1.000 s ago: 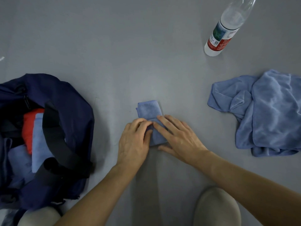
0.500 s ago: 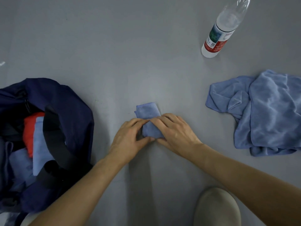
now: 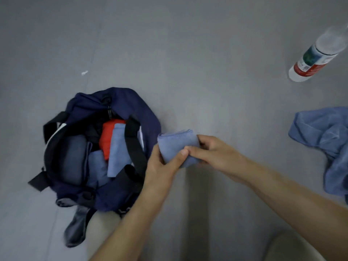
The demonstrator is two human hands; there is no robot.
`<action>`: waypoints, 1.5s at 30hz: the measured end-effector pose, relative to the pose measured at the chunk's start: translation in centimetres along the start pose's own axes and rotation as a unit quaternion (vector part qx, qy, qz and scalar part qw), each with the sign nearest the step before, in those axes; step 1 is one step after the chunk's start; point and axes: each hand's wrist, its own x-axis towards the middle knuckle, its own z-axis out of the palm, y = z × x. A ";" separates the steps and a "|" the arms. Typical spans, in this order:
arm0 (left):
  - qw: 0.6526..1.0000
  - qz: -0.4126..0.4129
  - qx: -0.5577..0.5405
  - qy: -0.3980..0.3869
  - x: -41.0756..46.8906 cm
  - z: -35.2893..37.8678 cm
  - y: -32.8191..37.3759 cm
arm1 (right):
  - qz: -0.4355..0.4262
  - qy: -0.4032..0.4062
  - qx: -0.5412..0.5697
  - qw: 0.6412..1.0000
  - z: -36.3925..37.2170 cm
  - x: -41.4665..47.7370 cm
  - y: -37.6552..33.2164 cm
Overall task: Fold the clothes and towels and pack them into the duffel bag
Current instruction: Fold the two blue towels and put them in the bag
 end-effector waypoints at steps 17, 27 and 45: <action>0.968 -0.109 0.212 0.078 3.7 -22.1 -2.3 | -0.271 0.063 -0.688 0.671 15.8 5.5 3.0; 0.917 -0.217 0.303 -0.139 3.6 -22.8 -1.1 | -0.236 0.134 -0.611 0.744 16.1 3.5 3.0; 0.975 -0.170 -0.132 0.052 6.8 -16.7 -1.7 | 0.017 0.119 -0.322 0.939 16.2 3.1 0.4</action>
